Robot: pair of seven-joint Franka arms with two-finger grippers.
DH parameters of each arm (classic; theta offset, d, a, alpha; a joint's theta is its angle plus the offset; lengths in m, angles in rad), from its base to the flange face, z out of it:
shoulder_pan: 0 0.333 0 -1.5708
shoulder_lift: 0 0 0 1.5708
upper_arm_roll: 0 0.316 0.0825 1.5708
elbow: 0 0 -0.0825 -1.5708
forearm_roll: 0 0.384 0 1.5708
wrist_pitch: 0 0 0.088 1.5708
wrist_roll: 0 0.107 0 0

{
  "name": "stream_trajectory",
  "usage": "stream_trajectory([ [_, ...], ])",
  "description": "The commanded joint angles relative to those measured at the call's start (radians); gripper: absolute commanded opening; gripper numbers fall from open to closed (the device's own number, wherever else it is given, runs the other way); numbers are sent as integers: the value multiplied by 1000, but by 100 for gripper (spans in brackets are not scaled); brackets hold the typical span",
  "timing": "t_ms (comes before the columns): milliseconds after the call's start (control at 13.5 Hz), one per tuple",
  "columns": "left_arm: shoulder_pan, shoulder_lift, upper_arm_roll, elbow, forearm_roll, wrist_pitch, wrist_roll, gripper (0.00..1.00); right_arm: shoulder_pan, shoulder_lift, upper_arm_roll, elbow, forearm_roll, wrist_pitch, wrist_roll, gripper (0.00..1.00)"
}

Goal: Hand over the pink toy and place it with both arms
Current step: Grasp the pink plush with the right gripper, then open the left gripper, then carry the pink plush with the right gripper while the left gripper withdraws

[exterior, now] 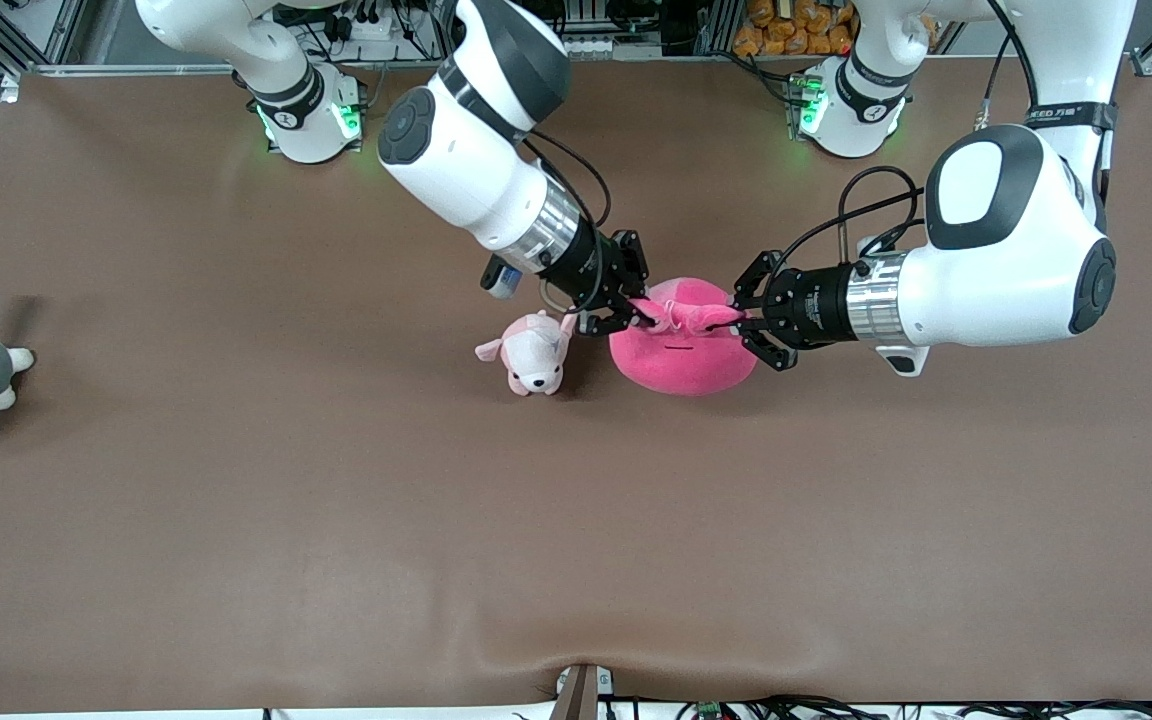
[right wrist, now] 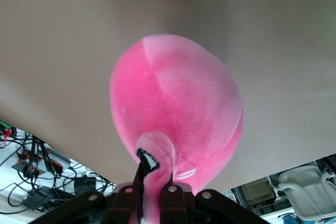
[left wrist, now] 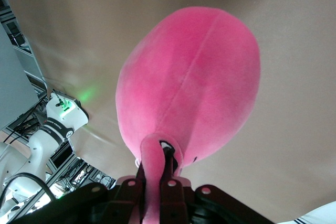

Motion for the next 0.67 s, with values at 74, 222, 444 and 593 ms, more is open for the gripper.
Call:
stream_trajectory([
  [74,18,-2,11,34,2,-5,-18,100,-67,7,4,64,-11,-115,9,0],
  [222,22,-5,13,60,59,-12,-17,100,-106,1,4,81,-9,-152,9,0],
  [444,19,-24,4,81,224,-28,15,100,-208,-5,4,127,-9,-224,8,0],
  [593,21,-27,7,109,288,-35,89,100,-299,-9,4,147,-11,-313,0,0],
])
